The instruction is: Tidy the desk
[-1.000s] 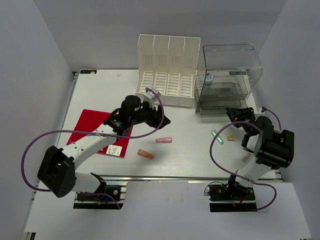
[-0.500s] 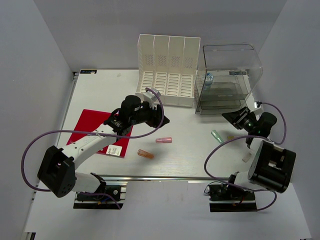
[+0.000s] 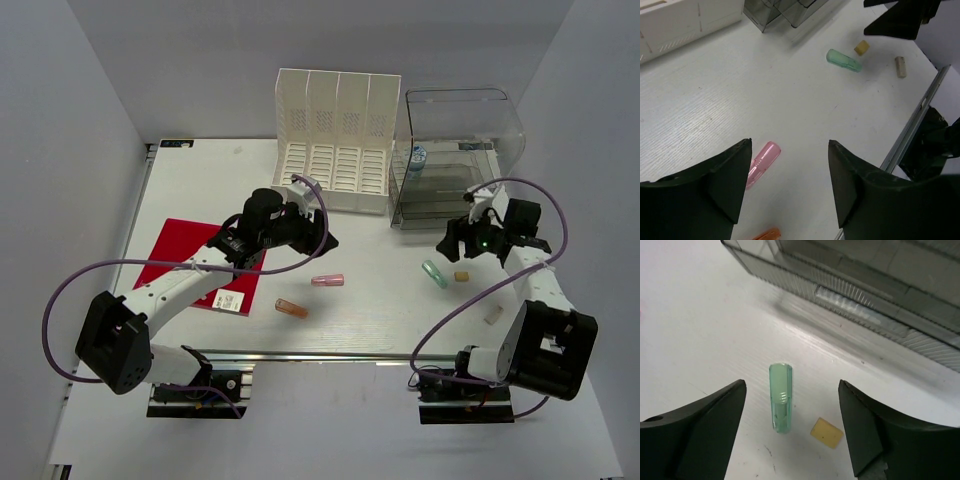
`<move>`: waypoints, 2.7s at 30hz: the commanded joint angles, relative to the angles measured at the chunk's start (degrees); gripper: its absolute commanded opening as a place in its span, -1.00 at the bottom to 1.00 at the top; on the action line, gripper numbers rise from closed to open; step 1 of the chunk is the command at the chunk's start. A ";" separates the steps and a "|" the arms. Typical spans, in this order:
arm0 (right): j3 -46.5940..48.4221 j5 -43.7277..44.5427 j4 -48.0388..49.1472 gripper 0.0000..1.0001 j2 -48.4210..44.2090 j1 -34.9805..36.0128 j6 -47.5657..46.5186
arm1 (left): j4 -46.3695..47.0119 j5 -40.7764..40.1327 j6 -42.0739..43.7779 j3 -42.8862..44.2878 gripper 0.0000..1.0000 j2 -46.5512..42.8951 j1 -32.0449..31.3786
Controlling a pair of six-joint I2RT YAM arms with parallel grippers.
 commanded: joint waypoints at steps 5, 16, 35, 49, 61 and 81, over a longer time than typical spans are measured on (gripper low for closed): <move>-3.74 17.03 -0.57 0.55 1.89 7.49 -10.35 | -2.30 -1.93 1.01 2.89 0.51 -0.77 0.43; -4.01 24.68 1.37 0.24 10.41 14.70 -10.26 | -1.86 -0.70 0.84 2.72 0.51 -1.03 0.43; 3.10 12.94 -14.97 -0.94 1.29 19.09 -24.13 | -1.59 0.18 0.75 2.63 0.51 -1.56 0.43; 8.83 16.68 -0.23 -0.97 -4.17 19.44 -41.71 | -1.33 1.41 1.98 2.37 0.52 -1.30 0.43; 7.07 22.84 13.67 -0.84 3.64 20.85 -46.64 | -1.50 1.68 2.33 2.54 0.52 -0.24 0.43; 6.45 26.27 17.19 -0.03 4.89 22.87 -44.97 | -1.85 2.73 2.51 2.72 0.48 0.46 0.43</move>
